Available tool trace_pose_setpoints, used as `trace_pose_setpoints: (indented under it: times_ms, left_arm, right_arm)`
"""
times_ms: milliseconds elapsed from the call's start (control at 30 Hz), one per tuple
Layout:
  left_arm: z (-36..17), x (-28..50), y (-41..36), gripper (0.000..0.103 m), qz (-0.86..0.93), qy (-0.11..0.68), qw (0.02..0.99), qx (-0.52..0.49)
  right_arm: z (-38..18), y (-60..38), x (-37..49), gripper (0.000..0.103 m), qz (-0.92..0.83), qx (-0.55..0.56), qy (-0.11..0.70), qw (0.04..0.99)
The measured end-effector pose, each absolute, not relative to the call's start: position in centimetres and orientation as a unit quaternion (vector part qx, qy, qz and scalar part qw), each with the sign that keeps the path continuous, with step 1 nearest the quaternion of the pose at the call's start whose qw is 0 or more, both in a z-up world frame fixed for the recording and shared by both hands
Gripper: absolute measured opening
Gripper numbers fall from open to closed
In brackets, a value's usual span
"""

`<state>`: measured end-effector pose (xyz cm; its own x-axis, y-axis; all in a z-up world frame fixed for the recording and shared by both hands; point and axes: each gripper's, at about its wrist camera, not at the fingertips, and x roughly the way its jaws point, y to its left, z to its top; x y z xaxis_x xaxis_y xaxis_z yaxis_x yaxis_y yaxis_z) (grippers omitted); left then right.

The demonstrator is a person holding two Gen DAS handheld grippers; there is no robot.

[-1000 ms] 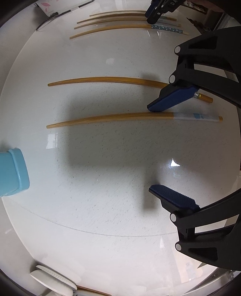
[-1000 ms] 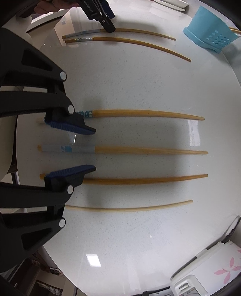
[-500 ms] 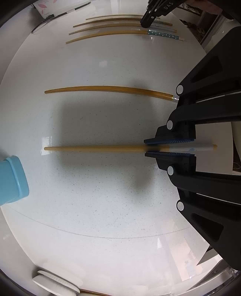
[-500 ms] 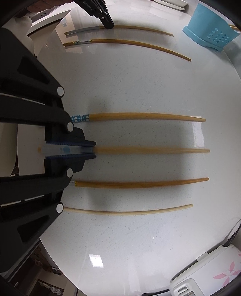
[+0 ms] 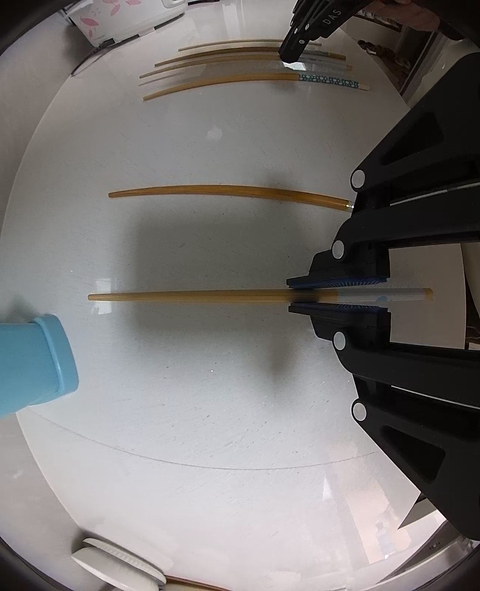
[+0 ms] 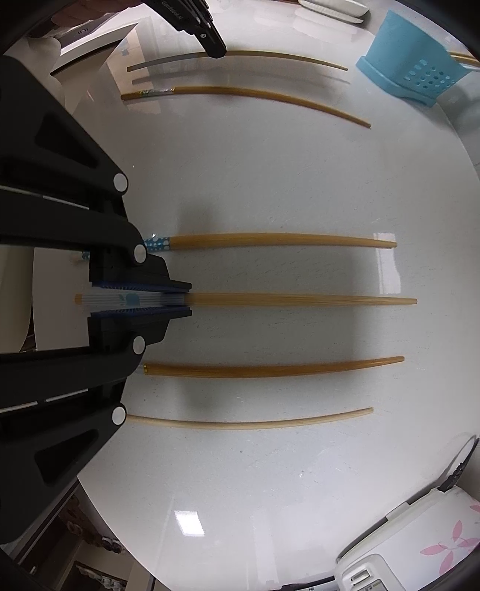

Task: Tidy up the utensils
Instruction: 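Lift and carry the held chopstick with the right tool to the blue holder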

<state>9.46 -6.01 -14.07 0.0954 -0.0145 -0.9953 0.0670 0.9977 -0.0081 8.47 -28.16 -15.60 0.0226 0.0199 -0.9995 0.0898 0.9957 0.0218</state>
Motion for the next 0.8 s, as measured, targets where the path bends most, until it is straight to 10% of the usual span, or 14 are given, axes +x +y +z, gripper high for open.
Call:
trace_pose_setpoints:
  times_ms: [800]
  left_arm:
    - [-5.3, 6.7, -3.8, 0.007, -0.048, 0.584, 0.81, 0.01]
  right_arm:
    - [-6.7, -28.3, 10.4, 0.007, -0.002, 0.066, 0.602, 0.796]
